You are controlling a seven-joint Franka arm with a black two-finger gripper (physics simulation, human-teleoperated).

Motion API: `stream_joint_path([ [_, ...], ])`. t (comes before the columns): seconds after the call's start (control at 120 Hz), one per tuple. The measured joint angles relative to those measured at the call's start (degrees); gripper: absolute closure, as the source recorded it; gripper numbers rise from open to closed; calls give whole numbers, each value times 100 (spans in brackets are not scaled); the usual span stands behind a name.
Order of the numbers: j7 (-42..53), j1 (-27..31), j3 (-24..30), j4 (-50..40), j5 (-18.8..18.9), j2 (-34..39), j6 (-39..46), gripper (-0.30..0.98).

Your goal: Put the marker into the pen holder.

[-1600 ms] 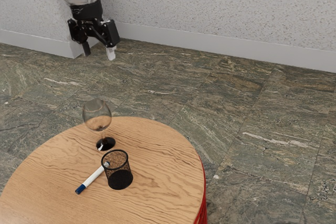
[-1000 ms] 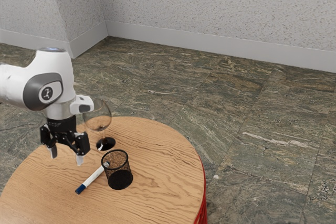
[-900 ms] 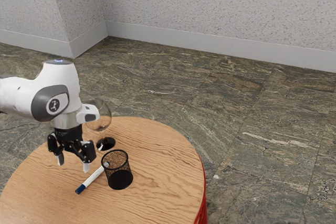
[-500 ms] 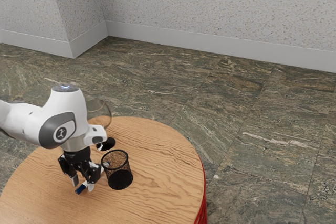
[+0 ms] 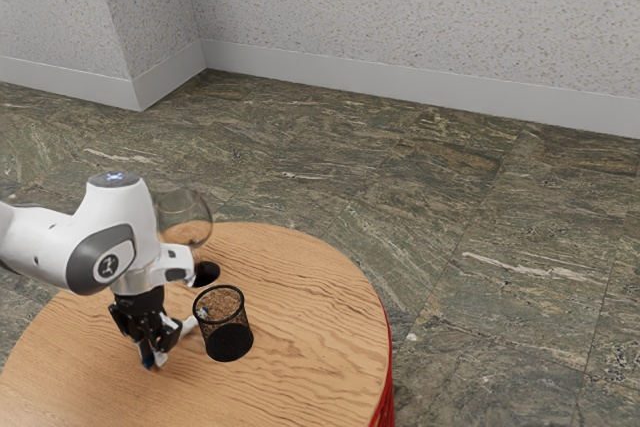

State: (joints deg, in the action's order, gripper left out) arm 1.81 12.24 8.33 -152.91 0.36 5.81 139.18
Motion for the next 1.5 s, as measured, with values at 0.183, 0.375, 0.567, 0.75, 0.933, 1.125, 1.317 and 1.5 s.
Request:
stream_joint_path([
  [0.183, 187, 58, -116, 60, 90, -245, 73, 57],
  [0.375, 327, 25, -273, 144, 125, -386, 156, 64],
  [0.567, 404, 105, -349, 179, 158, -367, 174, 68],
  [0.75, 427, -373, -274, 785, 189, 623, -716, 70],
  [0.933, 318, -558, 596, 1370, 223, 1634, -2142, 70],
  [1.125, 206, -703, 995, 1403, 28, 1728, -2895, 69],
  [1.317, 133, -572, 943, 1619, -7, 1310, -3102, 69],
  [1.5, 93, -500, 943, 2352, 6, 303, -3174, 51],
])
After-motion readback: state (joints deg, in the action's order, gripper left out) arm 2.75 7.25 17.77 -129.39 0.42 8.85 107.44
